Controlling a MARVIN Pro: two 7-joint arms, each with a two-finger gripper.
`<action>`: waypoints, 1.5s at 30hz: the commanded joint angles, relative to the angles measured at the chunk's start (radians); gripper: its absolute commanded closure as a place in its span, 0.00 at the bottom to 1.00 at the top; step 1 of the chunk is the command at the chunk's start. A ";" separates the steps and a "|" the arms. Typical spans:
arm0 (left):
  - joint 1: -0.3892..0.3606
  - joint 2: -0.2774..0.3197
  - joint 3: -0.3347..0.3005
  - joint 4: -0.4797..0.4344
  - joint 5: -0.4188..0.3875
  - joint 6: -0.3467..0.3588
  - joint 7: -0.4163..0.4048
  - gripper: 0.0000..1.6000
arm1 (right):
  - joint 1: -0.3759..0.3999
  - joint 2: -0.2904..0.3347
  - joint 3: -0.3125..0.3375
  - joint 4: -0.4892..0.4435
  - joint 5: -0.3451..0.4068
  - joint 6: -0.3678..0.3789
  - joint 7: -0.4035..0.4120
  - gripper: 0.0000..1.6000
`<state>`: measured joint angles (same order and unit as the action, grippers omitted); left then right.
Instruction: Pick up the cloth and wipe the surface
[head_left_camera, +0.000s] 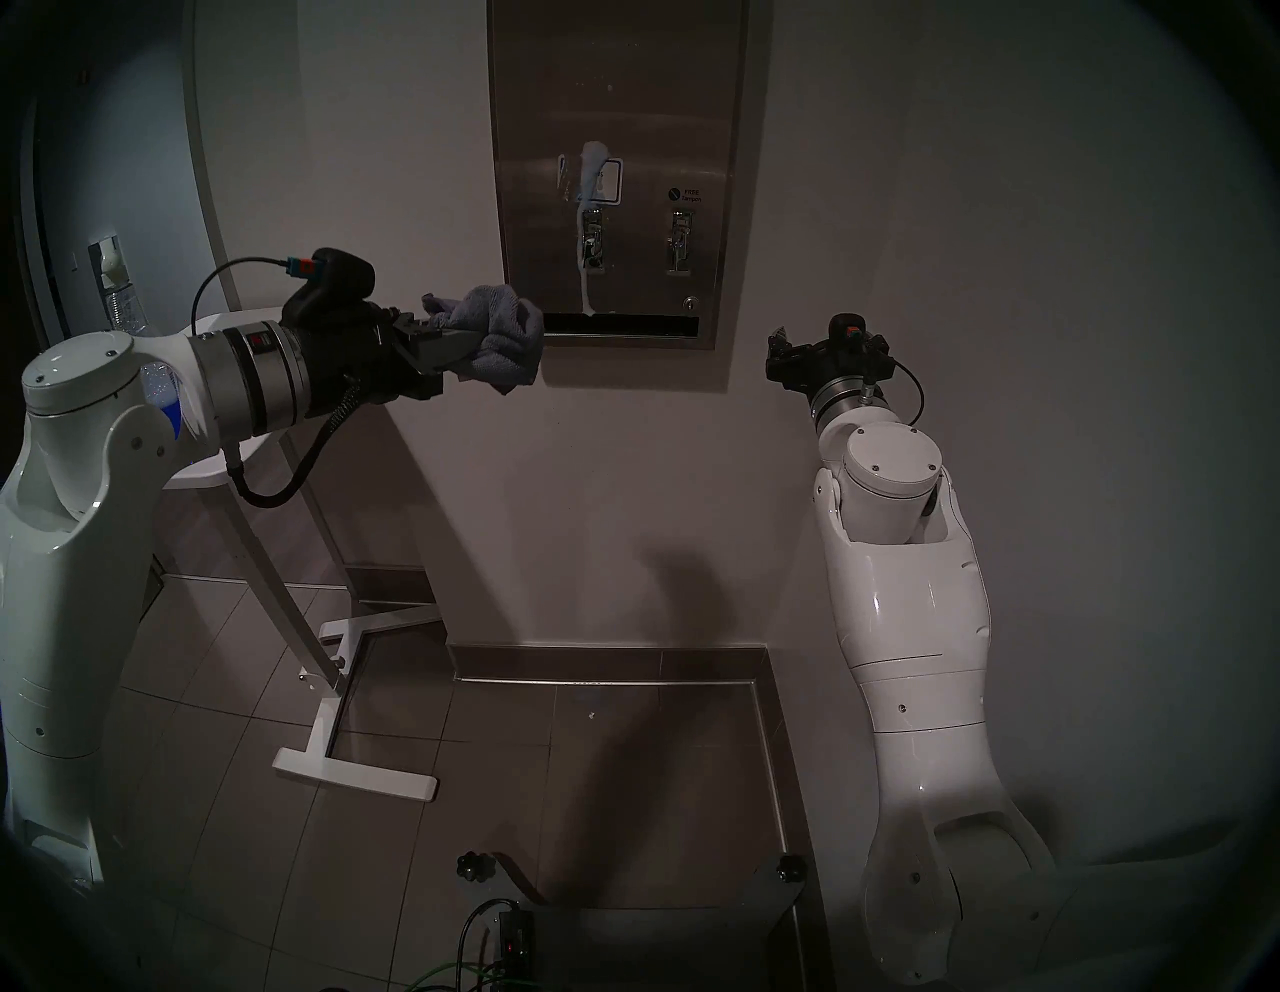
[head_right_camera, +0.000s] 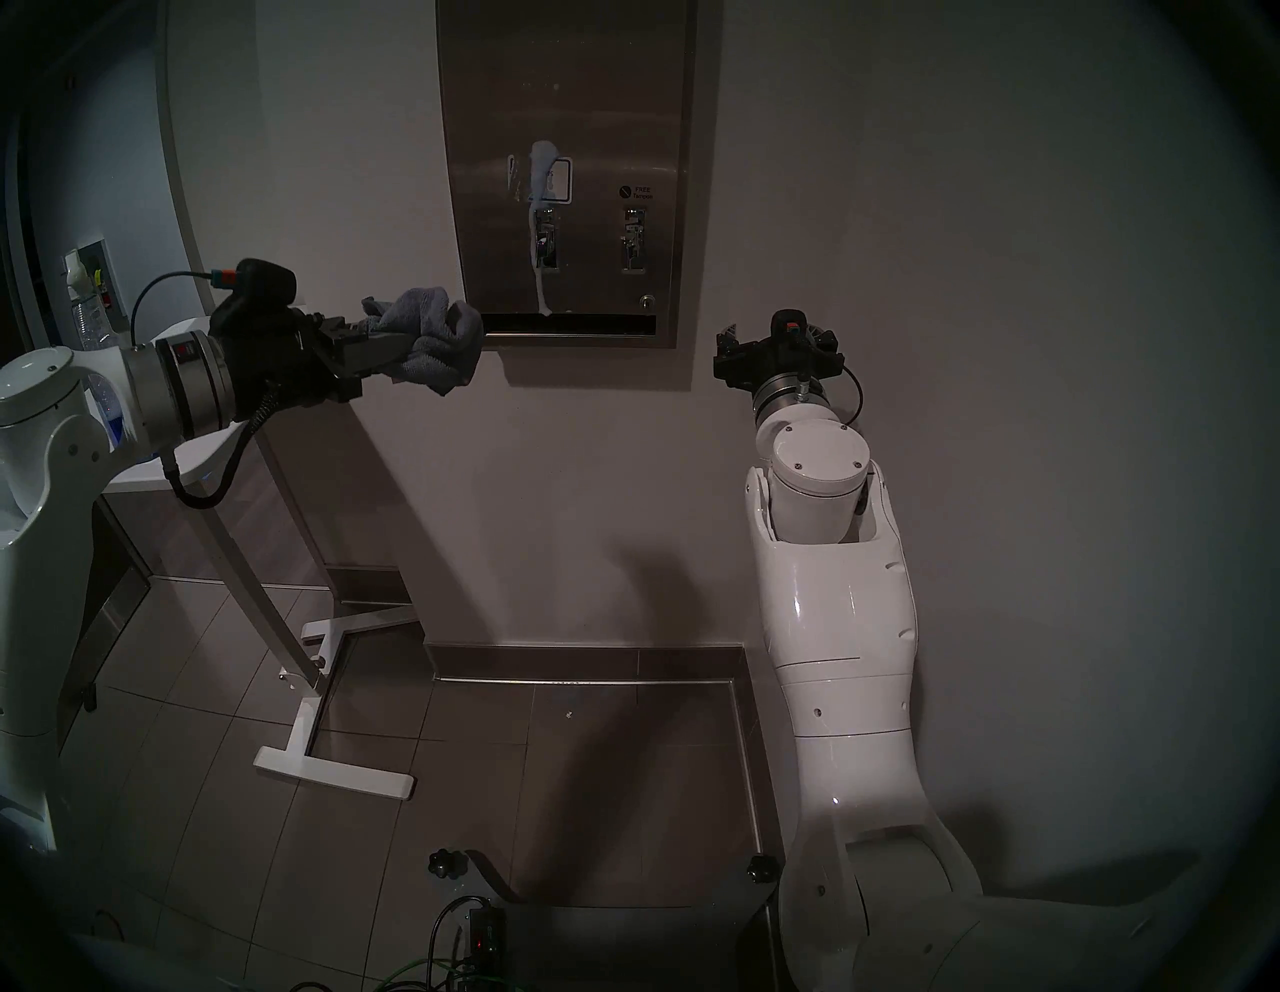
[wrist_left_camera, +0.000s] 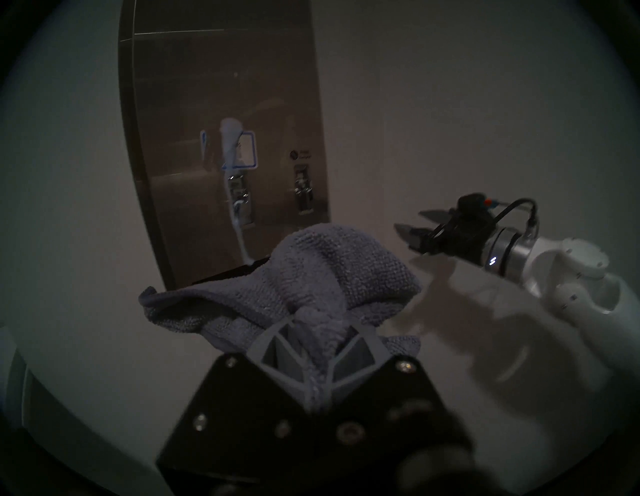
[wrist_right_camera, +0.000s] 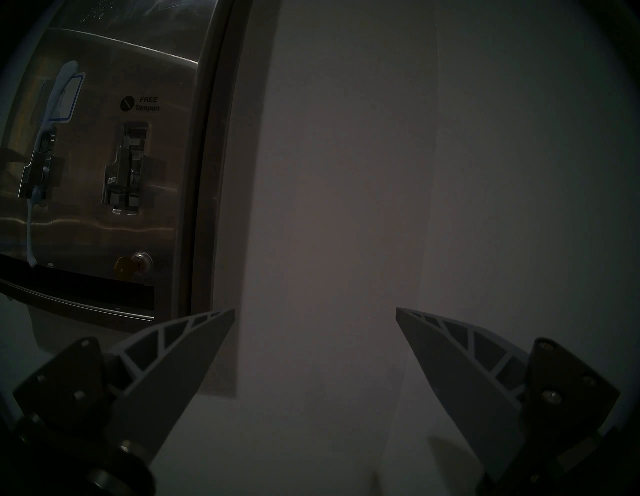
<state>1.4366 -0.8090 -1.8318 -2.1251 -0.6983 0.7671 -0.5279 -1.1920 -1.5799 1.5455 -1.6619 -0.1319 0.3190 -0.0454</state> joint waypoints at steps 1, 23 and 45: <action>-0.018 0.003 -0.004 0.006 0.020 -0.073 -0.014 1.00 | 0.031 0.002 0.003 -0.040 0.003 -0.007 0.003 0.00; -0.017 -0.010 0.001 0.009 0.054 -0.107 -0.036 1.00 | 0.112 0.014 -0.131 -0.041 0.103 0.061 0.290 0.00; -0.019 -0.022 -0.003 0.011 0.065 -0.112 -0.049 1.00 | 0.173 0.066 -0.218 -0.154 0.227 0.409 0.637 0.00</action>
<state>1.4410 -0.8302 -1.8161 -2.1047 -0.6337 0.6731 -0.5819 -1.0815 -1.5231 1.3298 -1.7626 0.0729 0.6950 0.5421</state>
